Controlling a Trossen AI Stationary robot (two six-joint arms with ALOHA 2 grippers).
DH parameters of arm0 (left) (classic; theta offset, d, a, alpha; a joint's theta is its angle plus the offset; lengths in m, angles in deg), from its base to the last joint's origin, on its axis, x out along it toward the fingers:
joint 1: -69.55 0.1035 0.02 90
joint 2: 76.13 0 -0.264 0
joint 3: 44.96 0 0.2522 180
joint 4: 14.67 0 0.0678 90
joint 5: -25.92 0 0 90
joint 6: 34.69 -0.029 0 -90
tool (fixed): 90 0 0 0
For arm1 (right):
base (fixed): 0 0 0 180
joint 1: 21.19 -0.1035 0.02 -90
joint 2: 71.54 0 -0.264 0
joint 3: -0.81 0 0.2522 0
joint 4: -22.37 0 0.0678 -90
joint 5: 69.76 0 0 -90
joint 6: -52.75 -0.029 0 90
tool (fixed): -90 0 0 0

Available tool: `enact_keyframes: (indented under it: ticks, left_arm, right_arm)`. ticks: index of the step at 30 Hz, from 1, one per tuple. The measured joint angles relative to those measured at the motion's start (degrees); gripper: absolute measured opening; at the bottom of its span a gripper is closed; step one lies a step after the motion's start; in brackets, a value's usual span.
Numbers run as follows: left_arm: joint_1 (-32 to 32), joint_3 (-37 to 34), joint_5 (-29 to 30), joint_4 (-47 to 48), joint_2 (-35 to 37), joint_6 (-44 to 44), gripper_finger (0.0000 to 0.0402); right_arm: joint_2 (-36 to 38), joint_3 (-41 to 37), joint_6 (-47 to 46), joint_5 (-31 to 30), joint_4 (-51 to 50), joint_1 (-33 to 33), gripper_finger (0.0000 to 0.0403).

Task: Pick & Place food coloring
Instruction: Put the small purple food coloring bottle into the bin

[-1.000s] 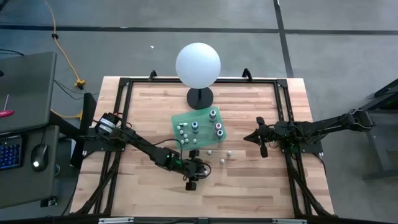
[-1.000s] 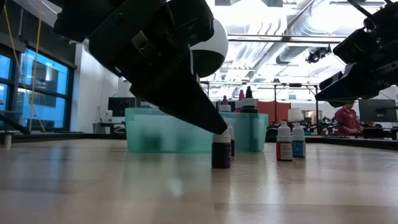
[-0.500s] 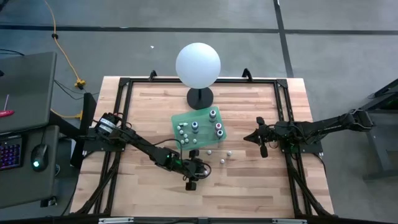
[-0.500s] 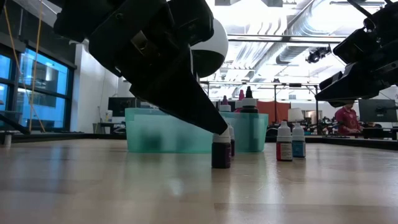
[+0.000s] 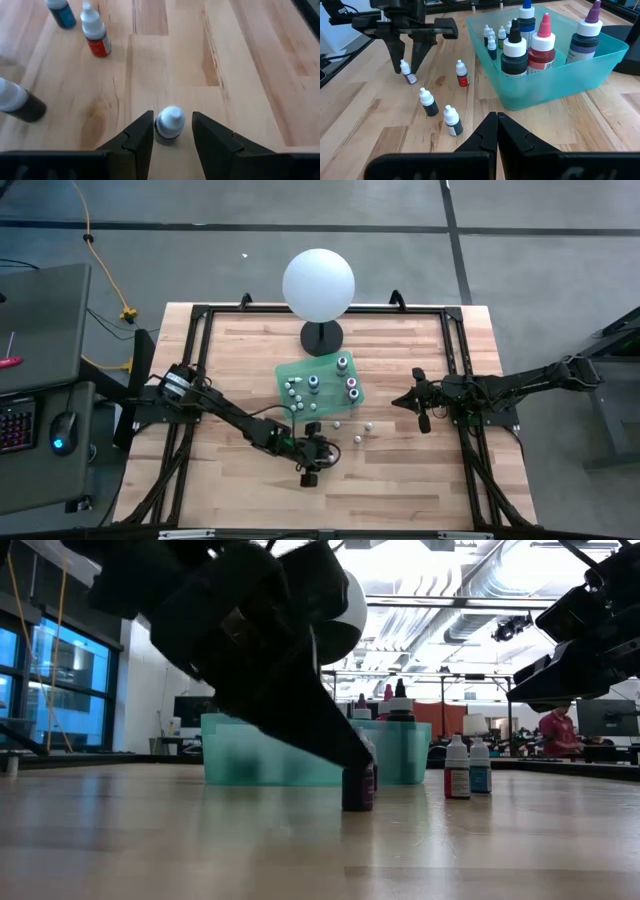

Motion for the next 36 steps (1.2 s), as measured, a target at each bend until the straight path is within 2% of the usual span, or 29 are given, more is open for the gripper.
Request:
enact_keyframes:
  ticks: [8,14,23,25,32,36]
  left_arm:
    - [0.00,-0.01,2.85,-0.19,-0.30,1.00,0.0131]
    - [0.00,-0.04,1.36,0.24,-0.30,1.06,0.0127]
    - [0.00,-0.04,0.88,-0.18,-0.30,1.28,0.0043]
    - [0.00,-0.04,0.93,-0.34,-0.30,1.30,0.0040]
    - [0.00,-0.05,5.14,-2.51,0.26,2.68,0.0041]
    - [0.00,0.27,11.74,-2.19,2.23,4.05,0.0042]
  right_arm:
    - [-0.02,0.00,0.00,0.02,0.00,0.00,0.0002]
    - [0.00,0.00,0.00,0.02,0.00,0.02,0.0002]
    - [0.00,0.00,-0.02,0.02,0.00,0.00,0.0002]
    - [0.00,0.02,-0.02,0.02,0.00,0.00,0.0002]
    - [0.00,0.02,-0.01,0.02,0.00,0.00,0.0003]
    - [-0.02,0.01,-0.01,0.00,0.01,0.01,0.0002]
